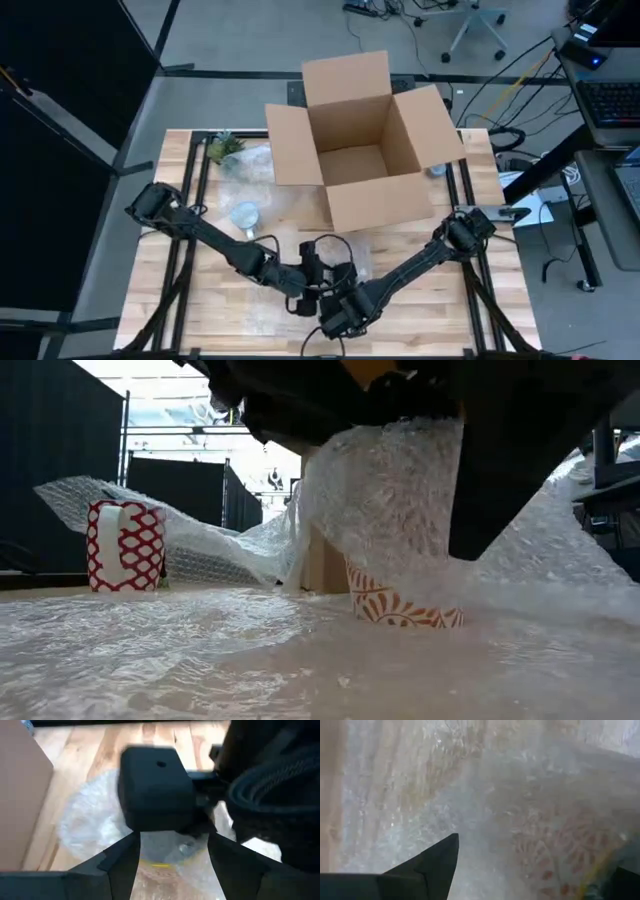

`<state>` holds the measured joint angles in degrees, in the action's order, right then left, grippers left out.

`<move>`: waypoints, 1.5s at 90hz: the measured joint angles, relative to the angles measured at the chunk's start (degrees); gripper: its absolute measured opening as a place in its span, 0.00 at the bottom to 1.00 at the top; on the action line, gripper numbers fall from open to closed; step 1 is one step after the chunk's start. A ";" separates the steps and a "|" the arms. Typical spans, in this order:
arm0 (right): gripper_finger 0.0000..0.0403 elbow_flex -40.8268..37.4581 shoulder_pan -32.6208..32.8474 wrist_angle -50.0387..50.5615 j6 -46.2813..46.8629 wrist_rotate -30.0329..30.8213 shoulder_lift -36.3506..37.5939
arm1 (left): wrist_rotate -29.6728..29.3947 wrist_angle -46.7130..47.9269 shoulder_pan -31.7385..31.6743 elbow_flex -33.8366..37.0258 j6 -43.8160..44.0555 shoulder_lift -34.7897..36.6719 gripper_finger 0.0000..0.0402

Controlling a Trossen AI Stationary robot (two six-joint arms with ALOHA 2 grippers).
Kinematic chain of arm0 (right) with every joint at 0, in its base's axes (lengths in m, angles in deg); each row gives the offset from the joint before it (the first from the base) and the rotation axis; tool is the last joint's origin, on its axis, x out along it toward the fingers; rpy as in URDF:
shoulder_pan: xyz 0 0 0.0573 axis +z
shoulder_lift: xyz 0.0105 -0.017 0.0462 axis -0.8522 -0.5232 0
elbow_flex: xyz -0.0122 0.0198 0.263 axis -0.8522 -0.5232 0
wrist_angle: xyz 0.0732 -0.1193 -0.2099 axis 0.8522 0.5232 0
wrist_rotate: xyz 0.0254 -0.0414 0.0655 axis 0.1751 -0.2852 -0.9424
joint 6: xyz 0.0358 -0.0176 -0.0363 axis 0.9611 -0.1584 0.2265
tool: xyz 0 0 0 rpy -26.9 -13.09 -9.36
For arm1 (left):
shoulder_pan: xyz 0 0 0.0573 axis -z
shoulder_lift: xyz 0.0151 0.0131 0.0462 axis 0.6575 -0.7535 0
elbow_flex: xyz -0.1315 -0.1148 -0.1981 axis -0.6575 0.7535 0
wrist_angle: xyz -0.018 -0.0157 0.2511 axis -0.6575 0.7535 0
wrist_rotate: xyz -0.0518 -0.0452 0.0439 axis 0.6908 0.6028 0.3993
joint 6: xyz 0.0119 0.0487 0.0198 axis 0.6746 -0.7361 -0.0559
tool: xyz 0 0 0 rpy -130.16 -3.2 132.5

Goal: Wrap mug
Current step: Wrap the yellow mug with the bubble wrap

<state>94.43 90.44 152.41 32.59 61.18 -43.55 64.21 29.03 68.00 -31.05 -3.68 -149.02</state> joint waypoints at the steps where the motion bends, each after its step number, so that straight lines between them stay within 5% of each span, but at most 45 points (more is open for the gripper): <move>1: 0.60 0.00 0.02 -0.09 -0.02 0.07 0.05 | -0.25 0.21 0.00 0.00 -0.18 0.28 0.54; 13: 0.60 0.00 0.00 -0.74 -1.12 -0.29 0.08 | -4.95 -0.50 -0.77 -0.04 -2.87 2.15 0.54; 46: 0.60 -0.26 0.11 0.57 -1.16 -4.14 -0.31 | 0.66 -7.11 -3.41 -0.36 -1.00 -4.74 0.54; 103: 0.60 0.59 0.33 3.79 -2.30 -4.10 1.82 | 0.97 -0.99 -3.80 0.93 -3.18 -1.90 0.54; 135: 0.60 0.16 0.35 -0.04 -3.72 -2.89 3.21 | 1.04 -8.47 -3.89 4.57 -2.99 -1.85 0.54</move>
<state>94.59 90.79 152.37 28.87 58.29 -40.34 65.25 20.56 64.11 -26.47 -6.67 -150.87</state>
